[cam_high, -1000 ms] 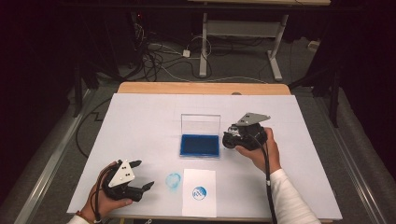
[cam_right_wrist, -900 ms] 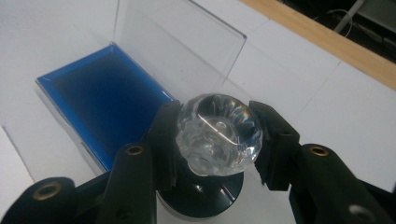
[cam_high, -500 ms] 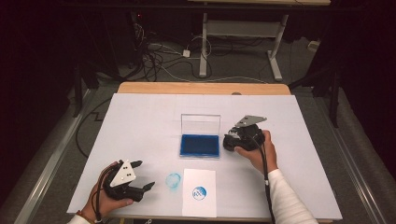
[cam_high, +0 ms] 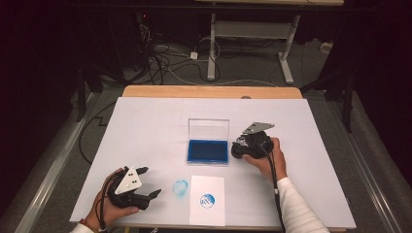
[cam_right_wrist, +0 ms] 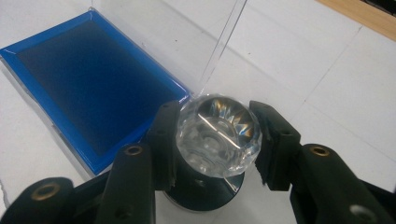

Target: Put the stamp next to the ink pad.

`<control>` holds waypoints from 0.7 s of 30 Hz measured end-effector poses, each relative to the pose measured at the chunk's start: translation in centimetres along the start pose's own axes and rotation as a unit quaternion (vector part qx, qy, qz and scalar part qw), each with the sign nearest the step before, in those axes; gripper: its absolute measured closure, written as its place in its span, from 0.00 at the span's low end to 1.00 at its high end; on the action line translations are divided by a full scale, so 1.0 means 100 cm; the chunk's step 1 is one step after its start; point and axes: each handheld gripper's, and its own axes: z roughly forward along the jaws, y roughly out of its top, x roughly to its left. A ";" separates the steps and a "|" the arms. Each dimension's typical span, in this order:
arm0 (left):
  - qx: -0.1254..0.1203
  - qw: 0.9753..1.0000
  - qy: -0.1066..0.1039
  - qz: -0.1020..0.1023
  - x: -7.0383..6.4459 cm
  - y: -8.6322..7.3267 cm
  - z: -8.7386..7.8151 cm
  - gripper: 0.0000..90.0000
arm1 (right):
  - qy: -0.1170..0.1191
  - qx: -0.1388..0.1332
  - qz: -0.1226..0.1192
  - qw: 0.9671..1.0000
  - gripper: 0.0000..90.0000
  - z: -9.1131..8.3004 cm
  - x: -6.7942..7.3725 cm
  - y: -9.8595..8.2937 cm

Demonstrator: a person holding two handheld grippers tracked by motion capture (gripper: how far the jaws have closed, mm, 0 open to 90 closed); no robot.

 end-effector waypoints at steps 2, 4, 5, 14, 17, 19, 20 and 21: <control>0.000 1.000 0.000 0.001 0.000 0.000 0.000 0.18 | 0.000 -0.002 0.000 1.000 0.61 -0.001 0.000 0.000; 0.000 1.000 -0.001 0.000 0.000 0.000 0.000 0.18 | -0.002 -0.004 0.000 1.000 0.58 -0.001 0.001 0.000; 0.001 1.000 -0.001 0.000 0.000 0.000 0.000 0.18 | -0.004 -0.003 0.000 1.000 0.56 -0.001 0.001 0.000; 0.002 1.000 -0.005 0.001 0.000 0.000 0.002 0.18 | -0.007 -0.014 -0.003 1.000 0.50 -0.007 0.002 0.002; 0.001 1.000 -0.004 0.000 0.000 0.001 0.002 0.18 | -0.010 -0.020 -0.003 1.000 0.48 -0.009 0.003 0.003; 0.001 1.000 -0.004 -0.002 0.000 0.000 0.002 0.18 | -0.010 -0.027 -0.004 1.000 0.46 -0.010 0.004 0.003; 0.001 1.000 -0.003 -0.002 0.000 0.000 0.002 0.18 | -0.008 -0.030 -0.005 0.999 0.45 -0.011 0.004 0.004; 0.001 1.000 -0.004 -0.003 0.000 0.000 0.002 0.18 | -0.006 -0.031 -0.006 0.999 0.45 -0.011 0.005 0.004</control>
